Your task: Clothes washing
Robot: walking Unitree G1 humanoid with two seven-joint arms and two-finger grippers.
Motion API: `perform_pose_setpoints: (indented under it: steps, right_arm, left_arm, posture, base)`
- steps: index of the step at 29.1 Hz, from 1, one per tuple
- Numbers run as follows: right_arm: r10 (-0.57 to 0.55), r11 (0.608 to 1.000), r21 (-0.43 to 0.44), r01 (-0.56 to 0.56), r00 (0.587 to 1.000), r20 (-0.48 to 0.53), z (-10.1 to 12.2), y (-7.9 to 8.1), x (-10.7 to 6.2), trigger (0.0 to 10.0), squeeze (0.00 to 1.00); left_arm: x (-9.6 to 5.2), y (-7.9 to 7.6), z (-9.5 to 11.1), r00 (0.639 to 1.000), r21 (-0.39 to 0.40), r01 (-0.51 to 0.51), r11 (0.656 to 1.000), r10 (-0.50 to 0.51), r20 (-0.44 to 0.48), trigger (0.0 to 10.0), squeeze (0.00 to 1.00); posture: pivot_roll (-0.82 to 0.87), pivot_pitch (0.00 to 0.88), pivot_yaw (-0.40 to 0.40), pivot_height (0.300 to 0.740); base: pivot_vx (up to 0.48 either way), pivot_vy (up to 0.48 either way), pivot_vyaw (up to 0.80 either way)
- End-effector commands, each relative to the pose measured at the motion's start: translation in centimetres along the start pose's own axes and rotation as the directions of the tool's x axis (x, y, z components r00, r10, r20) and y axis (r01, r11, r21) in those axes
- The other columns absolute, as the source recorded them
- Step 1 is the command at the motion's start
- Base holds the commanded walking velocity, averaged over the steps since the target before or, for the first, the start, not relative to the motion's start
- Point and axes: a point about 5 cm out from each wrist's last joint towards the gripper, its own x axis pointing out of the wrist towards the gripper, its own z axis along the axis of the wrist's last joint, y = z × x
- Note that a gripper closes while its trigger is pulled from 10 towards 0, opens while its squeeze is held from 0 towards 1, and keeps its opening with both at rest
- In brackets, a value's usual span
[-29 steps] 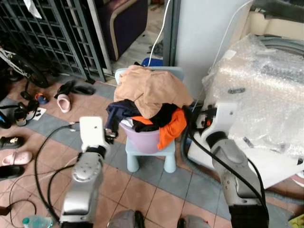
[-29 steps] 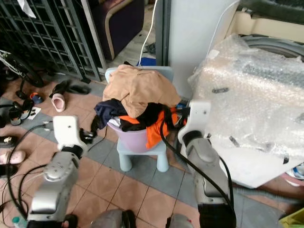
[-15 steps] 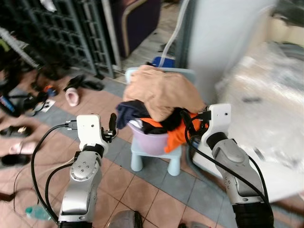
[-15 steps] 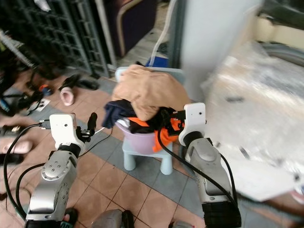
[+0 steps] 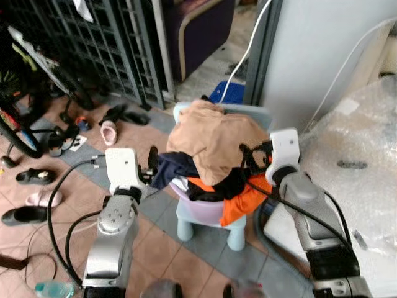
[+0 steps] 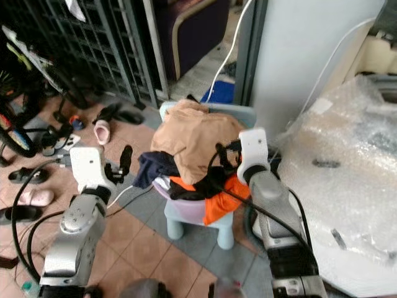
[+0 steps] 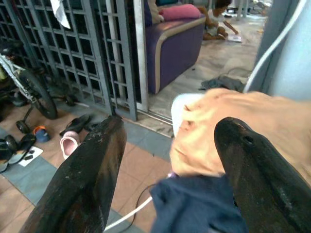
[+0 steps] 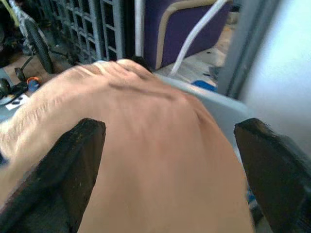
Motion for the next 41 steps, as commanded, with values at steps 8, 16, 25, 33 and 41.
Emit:
perform_pose_setpoints:
  steps: [8, 16, 25, 33, 41]
  right_arm:
    - [0.064, 0.994, -0.079, -0.080, 0.981, -0.183, -2.3, 2.2, 1.9, 0.4, 0.00]
    - [0.048, 0.988, -0.132, -0.079, 0.974, -0.222, -2.9, 1.8, 2.2, 0.0, 0.00]
    - [0.084, 0.989, -0.097, -0.109, 0.970, -0.228, -3.2, 2.5, 2.2, 0.0, 0.00]
    - [0.097, 0.988, -0.094, -0.123, 0.967, -0.237, -3.5, 2.7, 2.1, 0.0, 0.00]
    - [0.147, 0.984, -0.058, -0.167, 0.956, -0.255, -4.2, 4.0, 1.7, 0.0, 0.00]
  left_arm:
    - [-0.6, 0.1, -0.2, 1.000, 0.019, -0.010, 1.000, 0.010, -0.015, 10.0, 0.00]
    - [-0.9, 0.9, -0.9, 0.998, 0.055, -0.037, 0.998, 0.040, -0.050, 10.0, 0.00]
    - [-0.7, 0.6, -0.9, 0.998, 0.065, -0.019, 0.998, 0.023, -0.056, 10.0, 0.00]
    - [-0.7, 0.6, -1.0, 0.998, 0.073, -0.022, 0.997, 0.026, -0.058, 10.0, 0.00]
    - [-0.8, 0.8, -1.2, 0.997, 0.083, -0.030, 0.996, 0.036, -0.072, 10.0, 0.00]
  posture:
    - [0.01, 0.068, 0.056, 0.740]
    - [0.02, 0.067, 0.046, 0.740]
    - [0.01, 0.064, 0.050, 0.740]
    - [0.02, 0.067, 0.043, 0.740]
    - [0.02, 0.069, 0.046, 0.740]
  base:
    - [0.038, 0.000, 0.00]
    - [0.000, 0.000, 0.00]
    - [0.000, 0.000, 0.00]
    - [0.000, 0.000, 0.00]
    - [0.000, 0.000, 0.00]
